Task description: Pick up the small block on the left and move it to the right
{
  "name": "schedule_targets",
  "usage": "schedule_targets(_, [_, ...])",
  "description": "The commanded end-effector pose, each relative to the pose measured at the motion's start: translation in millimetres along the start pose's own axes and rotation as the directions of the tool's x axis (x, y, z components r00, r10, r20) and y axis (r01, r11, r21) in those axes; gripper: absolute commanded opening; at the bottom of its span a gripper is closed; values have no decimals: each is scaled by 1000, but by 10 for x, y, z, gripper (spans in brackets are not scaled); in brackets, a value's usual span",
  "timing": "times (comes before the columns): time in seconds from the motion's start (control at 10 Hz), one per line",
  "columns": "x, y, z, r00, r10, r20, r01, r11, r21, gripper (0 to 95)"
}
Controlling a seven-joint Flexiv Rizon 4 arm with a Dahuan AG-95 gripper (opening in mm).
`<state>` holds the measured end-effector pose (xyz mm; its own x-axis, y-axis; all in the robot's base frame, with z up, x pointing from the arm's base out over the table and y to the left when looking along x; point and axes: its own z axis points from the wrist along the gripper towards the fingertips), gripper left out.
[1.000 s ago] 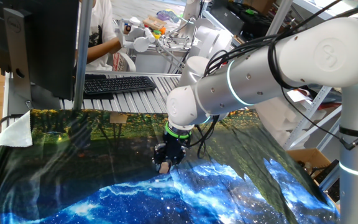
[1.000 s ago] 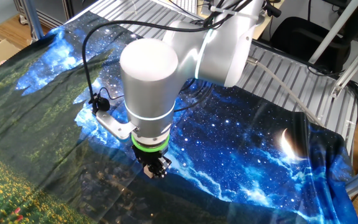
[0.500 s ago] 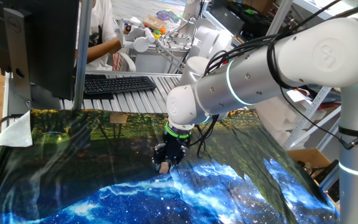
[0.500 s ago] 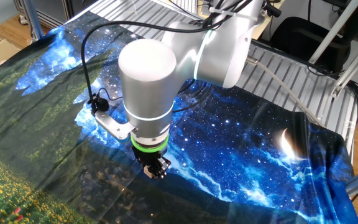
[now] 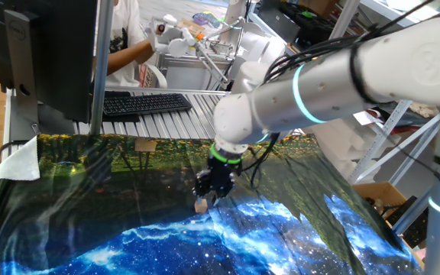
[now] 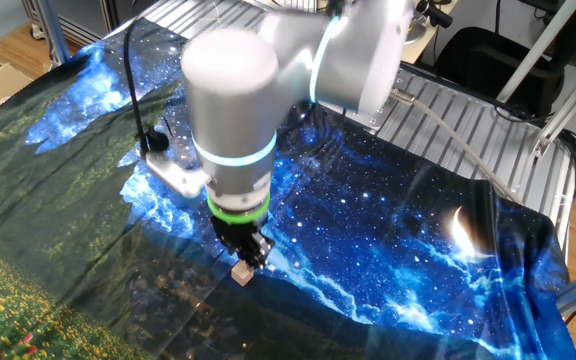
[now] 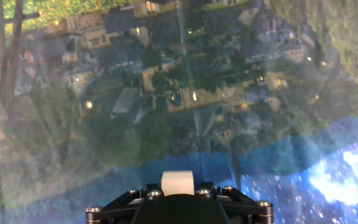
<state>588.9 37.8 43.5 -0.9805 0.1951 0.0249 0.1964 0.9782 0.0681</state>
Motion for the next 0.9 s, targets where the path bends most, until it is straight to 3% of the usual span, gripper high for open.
schedule_targets(0.1, [-6,-24,-114,1000,0,-10,0,1000,-5,380])
schedule_targets(0.4, [-2,-84,-279,1000,-3,-11,3,1000,-3,380])
schedule_targets(0.5, [-4,-86,-285,1000,-3,-11,3,1000,-2,380])
schedule_targets(0.7, [-8,-85,-288,1000,-6,-10,6,1000,-2,0])
schedule_targets(0.9, [-9,-85,-287,1000,-10,-10,11,1000,6,0])
